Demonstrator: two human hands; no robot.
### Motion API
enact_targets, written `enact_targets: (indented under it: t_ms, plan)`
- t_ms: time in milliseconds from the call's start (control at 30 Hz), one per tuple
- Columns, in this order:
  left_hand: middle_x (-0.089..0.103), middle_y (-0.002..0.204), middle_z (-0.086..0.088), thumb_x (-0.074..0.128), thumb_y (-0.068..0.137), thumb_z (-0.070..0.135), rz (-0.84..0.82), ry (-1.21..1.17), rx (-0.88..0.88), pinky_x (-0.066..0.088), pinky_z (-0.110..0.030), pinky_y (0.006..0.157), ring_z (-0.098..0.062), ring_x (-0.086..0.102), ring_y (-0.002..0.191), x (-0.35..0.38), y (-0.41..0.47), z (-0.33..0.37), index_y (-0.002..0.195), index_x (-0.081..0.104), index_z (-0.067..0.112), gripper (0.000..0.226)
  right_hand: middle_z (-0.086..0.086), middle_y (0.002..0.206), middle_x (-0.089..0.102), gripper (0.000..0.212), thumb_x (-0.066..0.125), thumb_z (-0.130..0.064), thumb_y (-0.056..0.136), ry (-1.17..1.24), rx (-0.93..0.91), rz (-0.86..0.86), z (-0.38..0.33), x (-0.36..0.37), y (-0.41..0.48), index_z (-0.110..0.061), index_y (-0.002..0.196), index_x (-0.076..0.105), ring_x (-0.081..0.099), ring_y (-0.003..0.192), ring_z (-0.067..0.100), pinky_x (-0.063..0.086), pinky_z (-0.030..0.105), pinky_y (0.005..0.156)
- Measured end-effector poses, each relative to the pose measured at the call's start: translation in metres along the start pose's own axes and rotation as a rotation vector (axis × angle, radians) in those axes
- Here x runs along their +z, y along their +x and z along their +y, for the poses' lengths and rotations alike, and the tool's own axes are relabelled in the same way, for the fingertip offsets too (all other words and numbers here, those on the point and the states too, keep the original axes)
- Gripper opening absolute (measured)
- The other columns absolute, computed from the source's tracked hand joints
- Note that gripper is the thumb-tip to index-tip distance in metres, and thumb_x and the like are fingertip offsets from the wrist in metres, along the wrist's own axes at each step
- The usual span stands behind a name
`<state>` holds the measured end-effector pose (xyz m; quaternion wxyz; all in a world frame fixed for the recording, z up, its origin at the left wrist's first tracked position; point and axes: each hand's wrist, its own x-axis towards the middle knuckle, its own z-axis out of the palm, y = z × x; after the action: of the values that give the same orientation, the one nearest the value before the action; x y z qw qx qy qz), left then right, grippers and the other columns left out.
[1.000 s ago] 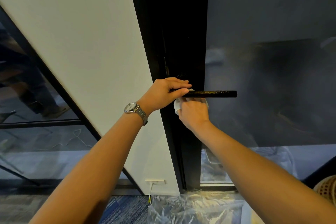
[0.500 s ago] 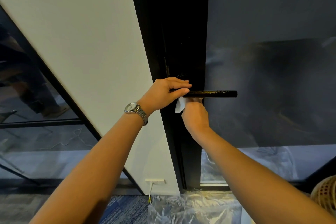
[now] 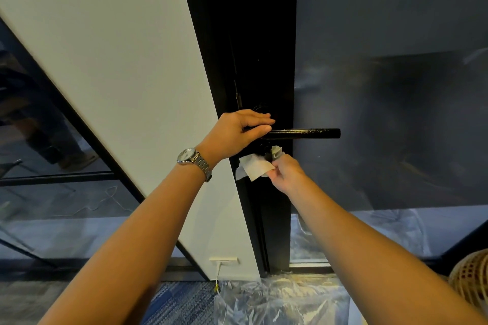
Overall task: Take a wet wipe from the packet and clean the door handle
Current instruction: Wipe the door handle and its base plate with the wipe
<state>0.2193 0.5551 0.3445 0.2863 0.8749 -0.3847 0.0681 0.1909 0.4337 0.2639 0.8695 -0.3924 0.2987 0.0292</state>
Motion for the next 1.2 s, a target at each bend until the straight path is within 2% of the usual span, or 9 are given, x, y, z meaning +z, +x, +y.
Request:
enact_targets:
  t_ms: [100,200,300,433,600,733,833,967,1200]
  plan:
    - [0.060,0.125,-0.003,0.055,0.089,0.024,0.010,-0.007,-0.003,0.036,-0.003,0.089,-0.011,0.054,0.114,0.001,-0.001,0.001,0.119,0.061,0.015,0.032,0.016,0.095,0.055,0.037,0.032,0.009,0.096,0.091,0.039,-0.060,0.000,-0.004,-0.005,0.002,0.131,0.042,0.048,0.124,0.034,0.044,0.041,0.086]
    - [0.060,0.126,-0.003,0.055,0.089,0.024,0.011,-0.017,-0.010,0.036,-0.004,0.090,-0.011,0.054,0.114,0.001,-0.001,0.002,0.119,0.060,0.015,0.032,0.016,0.087,0.051,0.032,0.036,0.008,0.095,0.030,0.047,-0.024,-0.002,-0.009,-0.009,0.003,0.125,0.046,0.052,0.117,0.033,0.044,0.040,0.094]
    - [0.059,0.126,-0.003,0.055,0.090,0.024,0.006,-0.015,-0.016,0.034,-0.003,0.090,-0.011,0.053,0.115,0.001,-0.001,0.002,0.120,0.060,0.016,0.032,0.020,0.100,0.055,0.028,0.038,0.005,0.095,-0.082,0.030,0.089,-0.009,-0.014,-0.001,0.001,0.119,0.053,0.059,0.090,0.029,0.047,0.037,0.090]
    - [0.060,0.126,-0.002,0.055,0.089,0.025,0.014,-0.018,-0.022,0.034,-0.002,0.089,-0.011,0.053,0.115,0.001,0.000,0.001,0.119,0.060,0.017,0.032,0.019,0.119,0.059,0.031,0.041,-0.009,0.098,-0.284,-0.060,0.182,-0.005,-0.013,0.008,-0.001,0.125,0.051,0.060,0.105,0.032,0.049,0.037,0.089]
    - [0.060,0.125,-0.002,0.054,0.090,0.025,0.022,-0.026,-0.025,0.031,0.006,0.087,-0.005,0.051,0.113,0.002,0.001,0.001,0.119,0.061,0.016,0.031,0.013,0.103,0.058,0.028,0.040,-0.015,0.097,-0.646,-0.436,0.275,0.010,-0.007,-0.004,0.000,0.112,0.058,0.056,0.091,0.025,0.041,0.026,0.074]
    - [0.060,0.125,-0.002,0.054,0.089,0.024,0.024,-0.046,-0.029,0.033,0.001,0.089,-0.008,0.053,0.114,0.003,-0.001,0.001,0.118,0.061,0.015,0.031,0.007,0.124,0.042,0.031,0.042,-0.008,0.097,-0.913,-0.881,0.159,0.031,-0.010,-0.014,-0.004,0.127,0.049,0.047,0.108,0.013,0.030,0.004,0.083]
    - [0.061,0.124,-0.003,0.055,0.089,0.023,0.032,-0.067,-0.022,0.033,0.002,0.091,-0.007,0.052,0.113,0.004,-0.001,-0.001,0.118,0.061,0.014,0.031,0.010,0.144,0.032,0.041,0.046,-0.005,0.094,-1.227,-1.052,0.054,0.037,-0.016,-0.004,-0.011,0.135,0.047,0.036,0.130,0.024,0.038,0.023,0.101]
    - [0.060,0.124,-0.004,0.055,0.089,0.020,0.051,-0.102,-0.020,0.034,0.002,0.091,-0.003,0.050,0.109,0.007,-0.004,-0.001,0.118,0.062,0.013,0.030,0.009,0.138,0.042,0.038,0.051,0.002,0.089,-1.533,-1.138,-0.090,0.023,-0.022,0.004,-0.011,0.124,0.059,0.041,0.127,0.026,0.049,0.037,0.095]
    - [0.058,0.128,-0.002,0.055,0.090,0.021,0.073,-0.155,-0.056,0.032,0.003,0.092,0.000,0.047,0.112,0.010,-0.007,0.001,0.120,0.060,0.015,0.031,0.001,0.105,0.056,0.025,0.060,0.010,0.079,-0.945,-0.889,-0.004,0.009,-0.027,0.001,-0.003,0.095,0.073,0.051,0.096,0.010,0.040,0.000,0.079]
